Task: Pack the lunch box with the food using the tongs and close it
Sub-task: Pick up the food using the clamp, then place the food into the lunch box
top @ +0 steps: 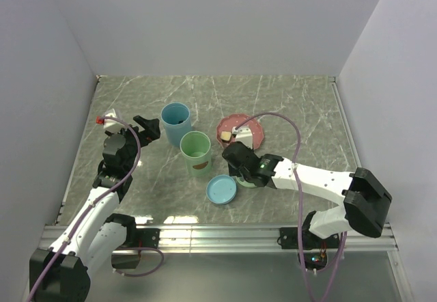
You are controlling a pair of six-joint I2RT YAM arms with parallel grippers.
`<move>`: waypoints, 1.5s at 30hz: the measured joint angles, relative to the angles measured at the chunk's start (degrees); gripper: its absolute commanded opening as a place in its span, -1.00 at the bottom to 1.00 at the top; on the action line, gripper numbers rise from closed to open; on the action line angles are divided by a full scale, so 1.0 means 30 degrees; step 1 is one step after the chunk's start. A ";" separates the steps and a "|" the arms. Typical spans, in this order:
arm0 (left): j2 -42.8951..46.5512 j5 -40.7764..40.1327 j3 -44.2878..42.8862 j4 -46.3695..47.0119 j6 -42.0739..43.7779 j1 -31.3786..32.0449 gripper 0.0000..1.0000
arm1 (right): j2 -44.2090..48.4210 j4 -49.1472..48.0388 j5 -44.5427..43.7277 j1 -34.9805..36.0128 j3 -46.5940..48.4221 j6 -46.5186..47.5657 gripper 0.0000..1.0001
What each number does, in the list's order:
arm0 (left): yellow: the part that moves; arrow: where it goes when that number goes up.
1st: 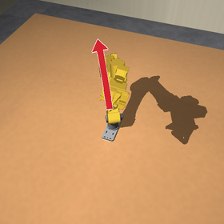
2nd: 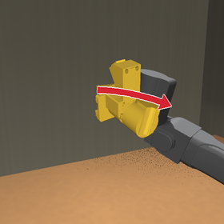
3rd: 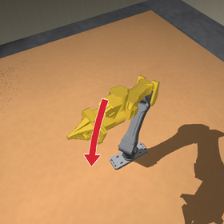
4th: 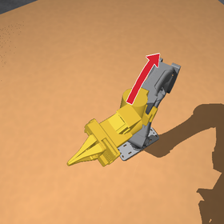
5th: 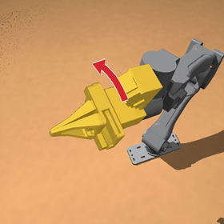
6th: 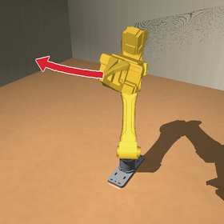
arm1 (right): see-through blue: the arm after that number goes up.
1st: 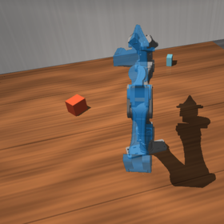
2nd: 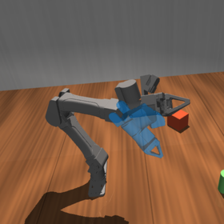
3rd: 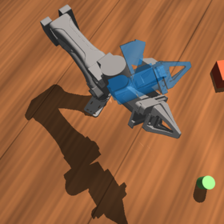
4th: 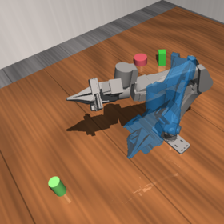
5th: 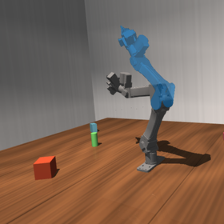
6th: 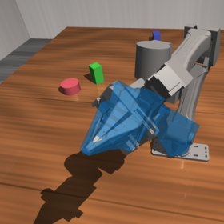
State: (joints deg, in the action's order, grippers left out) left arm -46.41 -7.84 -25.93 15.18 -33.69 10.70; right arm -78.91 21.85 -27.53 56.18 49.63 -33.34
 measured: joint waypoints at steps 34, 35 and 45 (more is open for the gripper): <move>-0.0117 0.0000 0.0007 0.0000 0.0000 0.0000 0.99 | 0.2798 0.1311 -0.1166 -0.0954 0.0954 0.1020 -0.45; -0.0117 0.0000 0.0007 0.0000 0.0000 0.0000 0.99 | 0.3184 0.1304 -0.1166 -0.1013 0.0962 0.1158 -0.45; -0.0117 0.0000 0.0007 0.0000 0.0000 0.0000 0.99 | 0.5326 0.0976 -0.0299 -0.1042 0.1945 0.2652 -0.43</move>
State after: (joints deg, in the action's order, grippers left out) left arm -46.76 -7.84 -25.91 15.18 -33.69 10.70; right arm -62.94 24.77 -28.42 53.06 55.46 -25.39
